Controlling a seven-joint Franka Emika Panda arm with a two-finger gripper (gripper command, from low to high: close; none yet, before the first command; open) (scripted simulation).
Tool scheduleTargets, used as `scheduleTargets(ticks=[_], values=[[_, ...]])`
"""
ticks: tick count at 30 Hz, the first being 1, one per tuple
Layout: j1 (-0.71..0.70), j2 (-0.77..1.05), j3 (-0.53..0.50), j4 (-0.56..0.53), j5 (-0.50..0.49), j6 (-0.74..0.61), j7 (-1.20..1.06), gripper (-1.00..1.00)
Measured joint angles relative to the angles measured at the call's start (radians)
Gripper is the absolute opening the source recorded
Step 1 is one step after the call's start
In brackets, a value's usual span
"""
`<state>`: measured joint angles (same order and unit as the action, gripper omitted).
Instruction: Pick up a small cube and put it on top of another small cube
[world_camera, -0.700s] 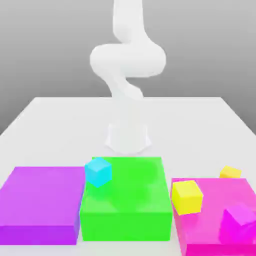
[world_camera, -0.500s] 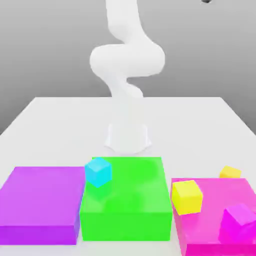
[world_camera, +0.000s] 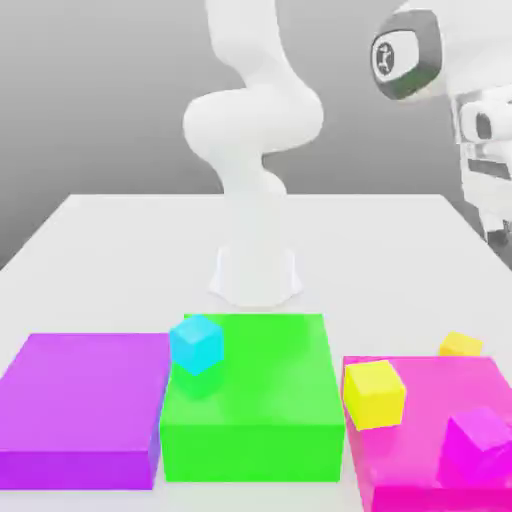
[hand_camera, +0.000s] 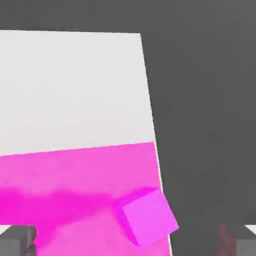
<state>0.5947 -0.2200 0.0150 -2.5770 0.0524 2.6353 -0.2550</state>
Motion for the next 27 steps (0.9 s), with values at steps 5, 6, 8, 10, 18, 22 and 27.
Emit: scheduleTargets(ticks=[5, 6, 8, 10, 18, 22, 27], values=[[0.084, 0.122, 0.046, -0.059, -0.002, 0.071, -0.214, 0.00], [0.107, 0.146, 0.057, -0.070, -0.005, 0.085, -0.254, 0.00], [0.149, 0.195, 0.075, -0.094, -0.019, 0.114, -0.330, 0.00], [0.183, 0.244, 0.090, -0.117, -0.042, 0.142, -0.400, 0.00], [0.245, 0.503, 0.048, -0.113, -0.158, 0.336, -0.431, 0.00], [0.254, 0.531, 0.038, -0.108, -0.163, 0.358, -0.427, -1.00], [0.249, 0.510, 0.044, -0.112, -0.159, 0.340, -0.431, -1.00]])
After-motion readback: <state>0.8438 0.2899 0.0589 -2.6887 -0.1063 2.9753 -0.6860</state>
